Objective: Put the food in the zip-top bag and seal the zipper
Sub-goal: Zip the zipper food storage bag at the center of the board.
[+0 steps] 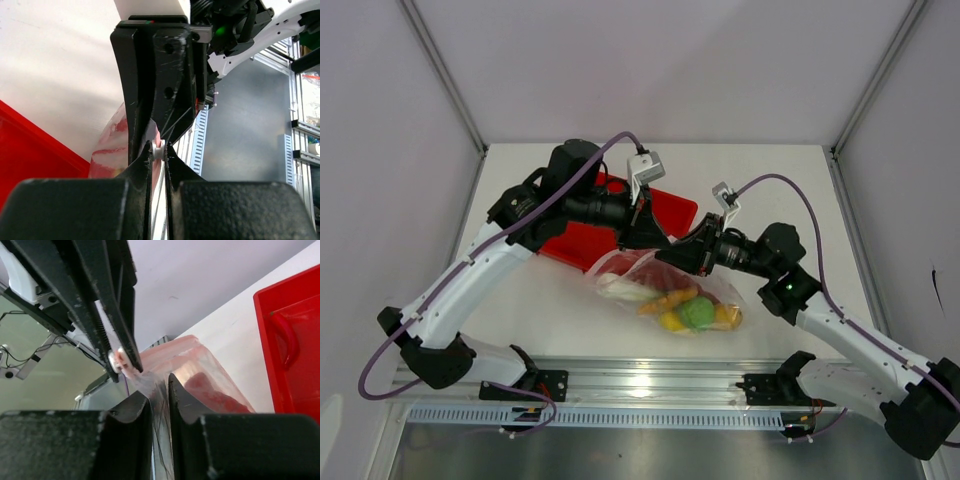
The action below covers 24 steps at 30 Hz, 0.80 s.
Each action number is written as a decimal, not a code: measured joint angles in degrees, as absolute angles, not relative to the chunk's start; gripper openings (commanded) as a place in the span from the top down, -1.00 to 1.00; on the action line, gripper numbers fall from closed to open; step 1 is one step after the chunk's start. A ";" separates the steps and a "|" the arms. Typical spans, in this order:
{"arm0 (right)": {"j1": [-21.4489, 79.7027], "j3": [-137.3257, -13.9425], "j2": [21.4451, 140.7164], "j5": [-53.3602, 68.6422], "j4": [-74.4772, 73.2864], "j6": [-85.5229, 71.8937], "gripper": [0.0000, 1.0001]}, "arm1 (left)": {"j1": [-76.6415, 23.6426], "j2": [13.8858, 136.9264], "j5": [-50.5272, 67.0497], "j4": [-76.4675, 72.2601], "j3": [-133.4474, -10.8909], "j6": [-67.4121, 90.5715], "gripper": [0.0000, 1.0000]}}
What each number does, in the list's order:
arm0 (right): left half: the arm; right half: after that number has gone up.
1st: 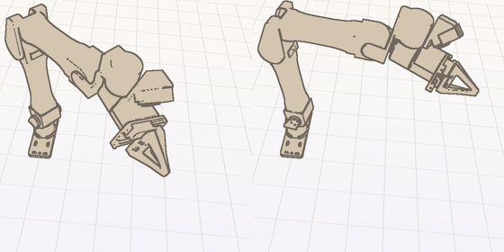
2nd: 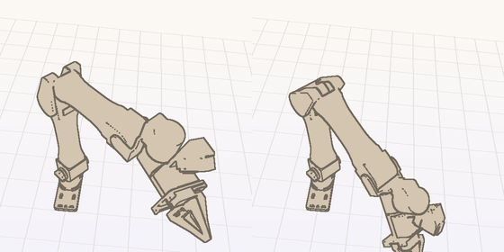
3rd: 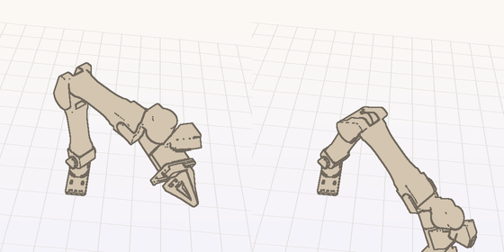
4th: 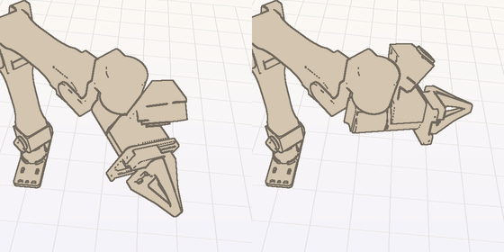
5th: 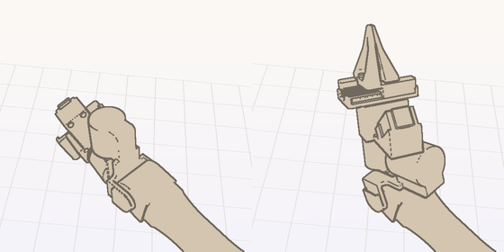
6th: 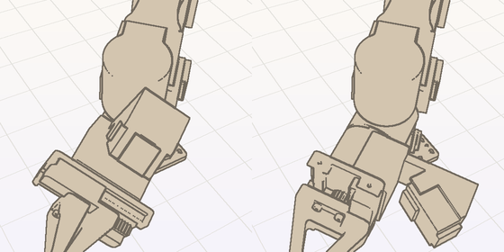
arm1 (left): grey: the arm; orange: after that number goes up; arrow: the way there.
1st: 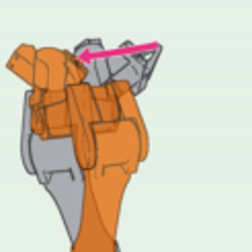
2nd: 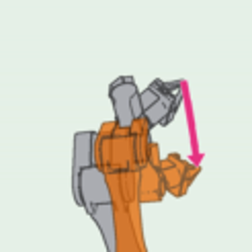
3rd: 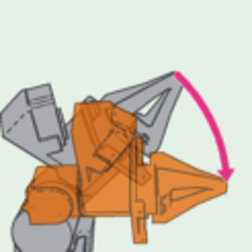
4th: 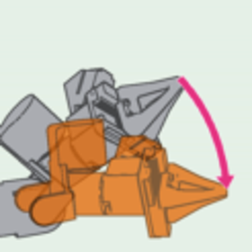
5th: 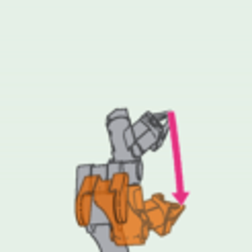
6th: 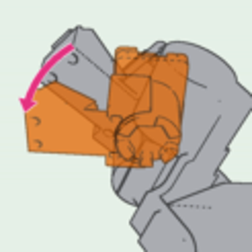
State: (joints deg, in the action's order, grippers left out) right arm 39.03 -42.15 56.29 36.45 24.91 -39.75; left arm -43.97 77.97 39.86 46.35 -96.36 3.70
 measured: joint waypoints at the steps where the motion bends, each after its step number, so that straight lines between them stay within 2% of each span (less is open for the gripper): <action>1: 39.03 -43.11 55.77 36.69 23.18 -38.41 0.52 | -43.97 78.19 40.12 46.81 -97.23 3.70 0.99; 11: 38.92 -50.96 54.94 40.86 6.55 -25.32 0.19 | -43.79 80.34 43.46 49.76 -100.64 4.08 0.99; 16: 38.48 -53.47 55.40 42.87 -0.14 -19.55 0.14 | -43.75 80.53 44.99 50.81 -100.64 4.05 0.99; 21: 37.95 -55.33 56.34 45.58 -2.81 -16.38 0.31 | -43.75 80.53 45.84 51.22 -100.64 4.03 0.99; 24: 37.80 -57.06 57.69 47.62 -3.20 -15.40 0.24 | -43.75 80.53 46.15 51.24 -100.64 4.01 0.99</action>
State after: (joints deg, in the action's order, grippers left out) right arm 37.80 -57.06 57.69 47.62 -3.20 -15.40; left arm -43.75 80.53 46.15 51.24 -100.64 4.01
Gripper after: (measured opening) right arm 0.356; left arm 0.077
